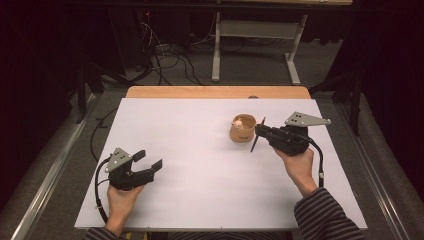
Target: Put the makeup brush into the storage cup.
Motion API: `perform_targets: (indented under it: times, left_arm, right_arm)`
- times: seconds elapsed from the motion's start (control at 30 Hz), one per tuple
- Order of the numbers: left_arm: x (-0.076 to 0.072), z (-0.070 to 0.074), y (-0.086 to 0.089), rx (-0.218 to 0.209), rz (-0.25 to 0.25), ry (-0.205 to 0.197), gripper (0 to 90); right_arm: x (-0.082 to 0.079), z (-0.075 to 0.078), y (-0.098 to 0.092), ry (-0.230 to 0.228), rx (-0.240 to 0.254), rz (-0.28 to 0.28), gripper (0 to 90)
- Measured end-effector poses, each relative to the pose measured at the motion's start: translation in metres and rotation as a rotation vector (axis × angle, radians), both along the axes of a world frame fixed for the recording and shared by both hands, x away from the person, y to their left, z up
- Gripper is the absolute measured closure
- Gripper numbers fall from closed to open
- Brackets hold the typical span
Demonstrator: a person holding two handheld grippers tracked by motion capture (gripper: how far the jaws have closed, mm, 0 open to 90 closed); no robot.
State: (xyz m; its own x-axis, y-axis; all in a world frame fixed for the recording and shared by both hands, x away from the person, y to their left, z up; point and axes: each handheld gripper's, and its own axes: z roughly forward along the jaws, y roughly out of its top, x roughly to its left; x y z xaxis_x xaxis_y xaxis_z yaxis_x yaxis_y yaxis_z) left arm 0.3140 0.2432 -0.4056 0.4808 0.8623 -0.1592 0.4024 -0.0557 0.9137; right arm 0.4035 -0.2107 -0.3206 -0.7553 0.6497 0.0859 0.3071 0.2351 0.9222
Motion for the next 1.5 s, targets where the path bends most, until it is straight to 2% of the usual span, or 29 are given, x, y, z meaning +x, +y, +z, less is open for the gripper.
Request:
perform_targets:
  times: [0.27, 0.77, 1.07, 1.5]
  left_arm:
    - [0.001, -0.001, 0.0, 0.002, -0.005, 0.006, 25.1]
    - [0.001, -0.001, -0.001, 0.001, -0.021, 0.007, 24.6]
    - [0.001, -0.001, -0.002, 0.002, -0.023, 0.007, 24.5]
    - [0.001, -0.001, -0.001, 0.004, -0.024, 0.008, 24.5]
  right_arm:
    - [0.005, 0.006, 0.002, 0.001, -0.003, -0.003, 85.5]
    - [0.019, 0.021, 0.005, -0.024, -0.022, -0.032, 85.5]
    - [0.028, 0.024, 0.003, -0.015, -0.03, -0.06, 85.5]
    - [0.038, 0.037, 0.01, -0.043, -0.057, -0.076, 85.5]
